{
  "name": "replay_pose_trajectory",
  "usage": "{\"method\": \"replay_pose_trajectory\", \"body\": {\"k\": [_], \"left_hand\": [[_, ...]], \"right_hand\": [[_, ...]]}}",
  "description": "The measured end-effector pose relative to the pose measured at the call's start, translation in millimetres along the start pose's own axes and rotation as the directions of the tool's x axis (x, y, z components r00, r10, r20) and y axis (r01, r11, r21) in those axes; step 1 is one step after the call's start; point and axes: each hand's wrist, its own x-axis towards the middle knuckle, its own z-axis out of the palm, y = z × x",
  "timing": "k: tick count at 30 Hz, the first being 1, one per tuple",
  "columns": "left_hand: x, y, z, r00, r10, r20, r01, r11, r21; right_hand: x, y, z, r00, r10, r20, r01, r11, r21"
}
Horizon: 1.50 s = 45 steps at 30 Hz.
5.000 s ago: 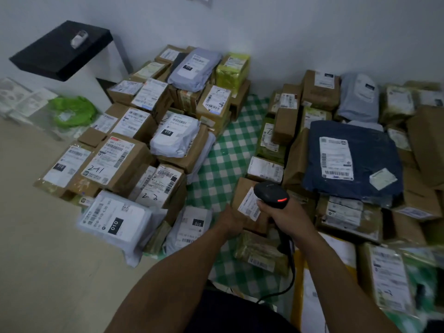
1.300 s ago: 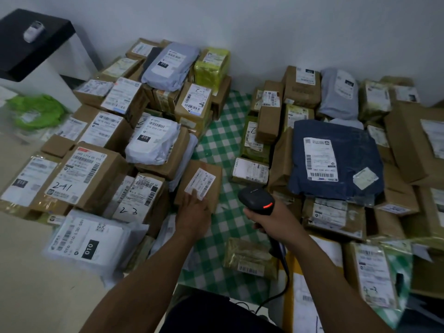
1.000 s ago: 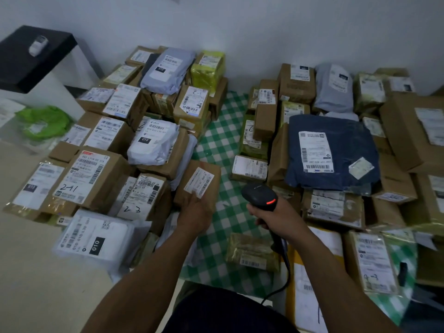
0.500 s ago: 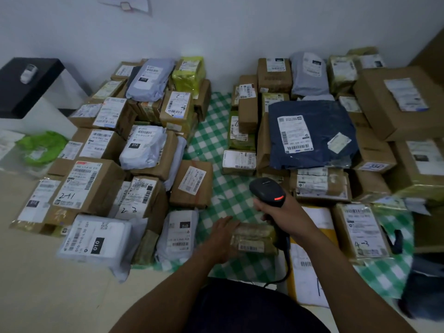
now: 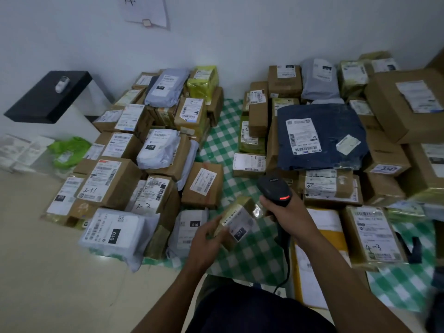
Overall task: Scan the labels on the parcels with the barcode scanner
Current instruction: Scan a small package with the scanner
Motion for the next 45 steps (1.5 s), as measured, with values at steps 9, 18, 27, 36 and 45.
{"method": "replay_pose_trajectory", "body": {"k": [9,18,27,36,45], "left_hand": [[-9.7,32.2,-10.2,0.989,-0.051,-0.138,0.013,0.964,-0.266],[-5.0,47.6,-40.7,0.956,0.202,-0.212,-0.202,0.979,0.023],[13.7,62.4,-74.8,0.854,0.468,-0.229,-0.413,0.876,0.251],[53.1,75.4,-93.6,0.713,0.632,-0.303,-0.360,0.701,0.616],[75.8,86.4,-109.1,0.651,0.712,-0.263,-0.376,0.603,0.703]], "right_hand": [[-1.4,-12.4,24.6,0.991,-0.127,0.040,0.124,0.989,0.078],[3.0,-21.8,27.5,0.989,-0.136,0.060,0.128,0.983,0.130],[5.1,-32.3,28.6,0.985,-0.143,0.100,0.136,0.988,0.074],[6.4,-68.2,35.3,0.937,-0.126,0.325,0.164,0.982,-0.094],[13.2,-94.5,52.3,0.884,-0.044,0.466,0.176,0.954,-0.244]]}}
